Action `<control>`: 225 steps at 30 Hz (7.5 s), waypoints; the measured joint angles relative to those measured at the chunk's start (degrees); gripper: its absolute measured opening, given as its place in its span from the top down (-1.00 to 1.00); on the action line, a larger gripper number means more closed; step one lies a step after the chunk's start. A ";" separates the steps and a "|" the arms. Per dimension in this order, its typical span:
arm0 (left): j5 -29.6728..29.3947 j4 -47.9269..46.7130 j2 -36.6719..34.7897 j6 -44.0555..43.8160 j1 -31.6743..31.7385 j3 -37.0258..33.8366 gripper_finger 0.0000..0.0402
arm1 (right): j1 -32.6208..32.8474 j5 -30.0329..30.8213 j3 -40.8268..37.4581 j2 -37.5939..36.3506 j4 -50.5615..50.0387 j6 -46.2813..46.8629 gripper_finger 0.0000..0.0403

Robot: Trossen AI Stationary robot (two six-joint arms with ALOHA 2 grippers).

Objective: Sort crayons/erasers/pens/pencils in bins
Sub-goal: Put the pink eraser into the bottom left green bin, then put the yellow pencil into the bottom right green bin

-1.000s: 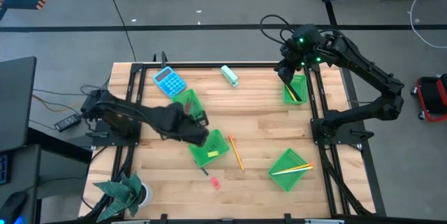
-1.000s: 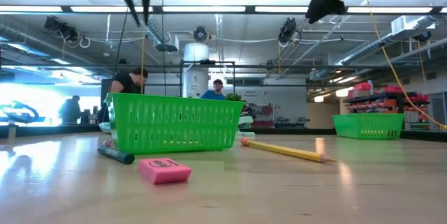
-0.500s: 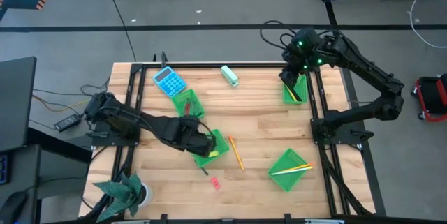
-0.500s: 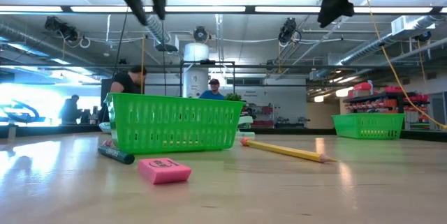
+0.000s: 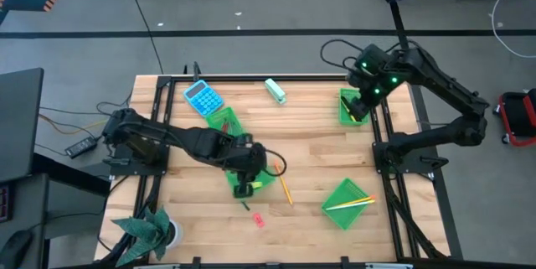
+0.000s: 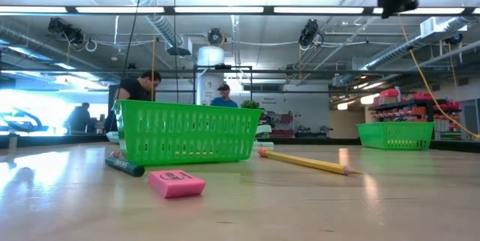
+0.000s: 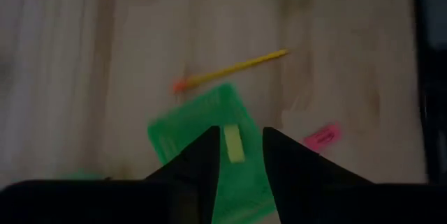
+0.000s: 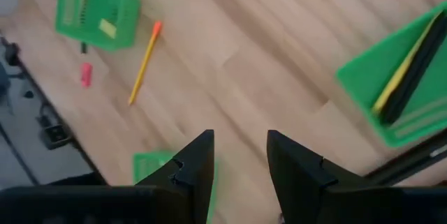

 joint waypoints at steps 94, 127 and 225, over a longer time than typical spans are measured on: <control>11.76 10.59 30.75 43.16 -9.88 2.72 0.06 | 58.42 49.51 0.00 -1.11 -1.79 59.47 0.32; 11.34 -1.26 31.09 37.11 -8.46 15.46 0.58 | 58.42 48.42 0.00 -1.11 -1.79 58.55 0.32; 12.96 -10.59 24.06 12.37 6.89 -0.12 0.05 | 58.36 58.73 0.00 1.47 -0.55 60.19 0.31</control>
